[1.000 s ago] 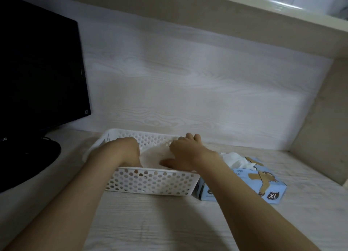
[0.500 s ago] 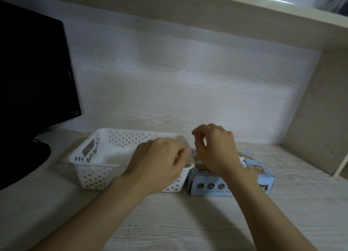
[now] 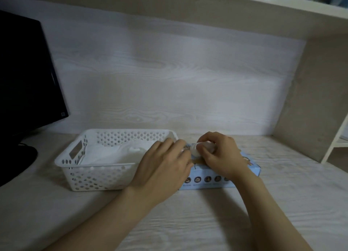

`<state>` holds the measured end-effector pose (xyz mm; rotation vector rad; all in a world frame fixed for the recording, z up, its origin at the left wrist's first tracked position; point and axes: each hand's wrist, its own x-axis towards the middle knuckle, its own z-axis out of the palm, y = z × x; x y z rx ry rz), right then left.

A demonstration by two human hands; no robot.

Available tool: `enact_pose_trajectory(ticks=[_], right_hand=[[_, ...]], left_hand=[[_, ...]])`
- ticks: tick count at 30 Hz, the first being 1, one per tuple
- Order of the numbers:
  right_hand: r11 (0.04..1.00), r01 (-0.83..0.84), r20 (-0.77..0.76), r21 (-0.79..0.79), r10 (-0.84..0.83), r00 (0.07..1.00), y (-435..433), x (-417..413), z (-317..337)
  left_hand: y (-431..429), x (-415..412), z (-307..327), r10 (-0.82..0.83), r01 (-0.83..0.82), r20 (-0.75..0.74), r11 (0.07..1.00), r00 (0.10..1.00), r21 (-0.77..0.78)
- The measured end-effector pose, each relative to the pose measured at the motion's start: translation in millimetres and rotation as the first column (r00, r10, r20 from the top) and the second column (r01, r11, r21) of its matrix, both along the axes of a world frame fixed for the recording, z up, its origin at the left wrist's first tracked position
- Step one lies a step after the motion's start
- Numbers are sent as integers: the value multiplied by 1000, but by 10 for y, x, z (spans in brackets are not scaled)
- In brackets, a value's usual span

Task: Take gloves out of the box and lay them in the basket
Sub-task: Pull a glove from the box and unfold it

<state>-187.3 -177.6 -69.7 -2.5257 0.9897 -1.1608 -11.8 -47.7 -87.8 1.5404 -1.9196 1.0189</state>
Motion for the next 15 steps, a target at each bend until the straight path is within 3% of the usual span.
enact_pose_trajectory(ticks=[7,11,15], right_hand=[[968,51,77,-246,-33,997,-9,71,-81],[928,100,82,-359,-75,994,-2,131,-136],[916,162,191,-367,-96,977,59,202,-138]], left_hand=[[-66,-161,-35,68,-75,187,997,980,29],[-58,-149,-31,55,-63,191,997,980,34],[-53,-154,-39,21,-24,166,1000,986,13]])
